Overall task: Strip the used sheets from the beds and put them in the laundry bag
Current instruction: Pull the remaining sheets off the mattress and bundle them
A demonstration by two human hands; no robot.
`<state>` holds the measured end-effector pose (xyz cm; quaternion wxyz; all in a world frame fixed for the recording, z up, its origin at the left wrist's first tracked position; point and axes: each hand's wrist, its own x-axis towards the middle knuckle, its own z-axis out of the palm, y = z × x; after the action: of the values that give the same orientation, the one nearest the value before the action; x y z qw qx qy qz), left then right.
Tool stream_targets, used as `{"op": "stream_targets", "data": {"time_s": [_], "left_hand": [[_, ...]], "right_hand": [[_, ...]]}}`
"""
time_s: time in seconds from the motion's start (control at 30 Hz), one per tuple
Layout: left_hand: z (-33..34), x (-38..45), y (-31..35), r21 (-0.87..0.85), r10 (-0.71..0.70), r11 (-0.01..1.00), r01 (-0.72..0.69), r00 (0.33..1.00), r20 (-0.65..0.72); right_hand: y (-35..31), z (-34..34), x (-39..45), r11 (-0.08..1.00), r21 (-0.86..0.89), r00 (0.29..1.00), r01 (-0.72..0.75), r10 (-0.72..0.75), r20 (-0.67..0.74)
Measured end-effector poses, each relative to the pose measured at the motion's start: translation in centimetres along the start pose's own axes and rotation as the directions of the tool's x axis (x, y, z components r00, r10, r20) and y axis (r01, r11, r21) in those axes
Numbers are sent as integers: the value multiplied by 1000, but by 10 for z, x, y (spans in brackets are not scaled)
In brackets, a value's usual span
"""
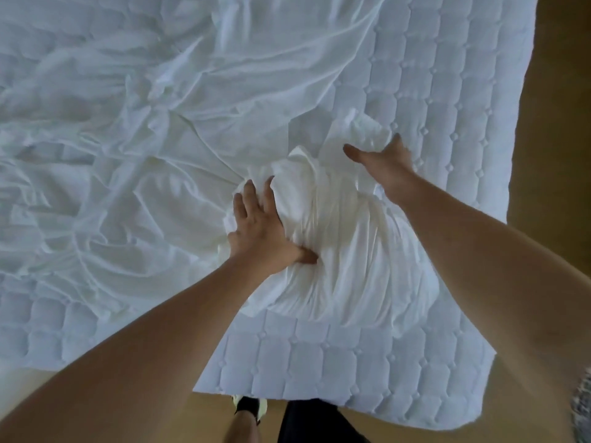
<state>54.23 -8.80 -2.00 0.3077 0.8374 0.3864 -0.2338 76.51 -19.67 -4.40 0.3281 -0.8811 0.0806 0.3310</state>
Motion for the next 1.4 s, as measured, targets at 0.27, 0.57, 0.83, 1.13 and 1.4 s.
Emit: {"op": "stream_targets", "data": {"time_s": [0.27,0.57,0.83,1.13,1.4], "left_hand": [[4,3,9,72,-29,997,31,999,-28],[7,-7,-4,99,-68,993,67,998,3],[13,-5,-9,129,-122,984,120,993,7],[-4,-27,-10,-349,-22,935,55,995,98],[15,-44,2,-217,-109,969,116,993,44]], "right_hand": [[-39,4,-11,989,141,998,37,-44,49],[83,16,-209,768,-279,726,576,-638,-257],[151,88,-257,615,-454,666,645,-743,-61],[158,101,-245,469,-704,774,534,-606,184],[180,57,-273,639,-422,694,644,-719,-30]]}}
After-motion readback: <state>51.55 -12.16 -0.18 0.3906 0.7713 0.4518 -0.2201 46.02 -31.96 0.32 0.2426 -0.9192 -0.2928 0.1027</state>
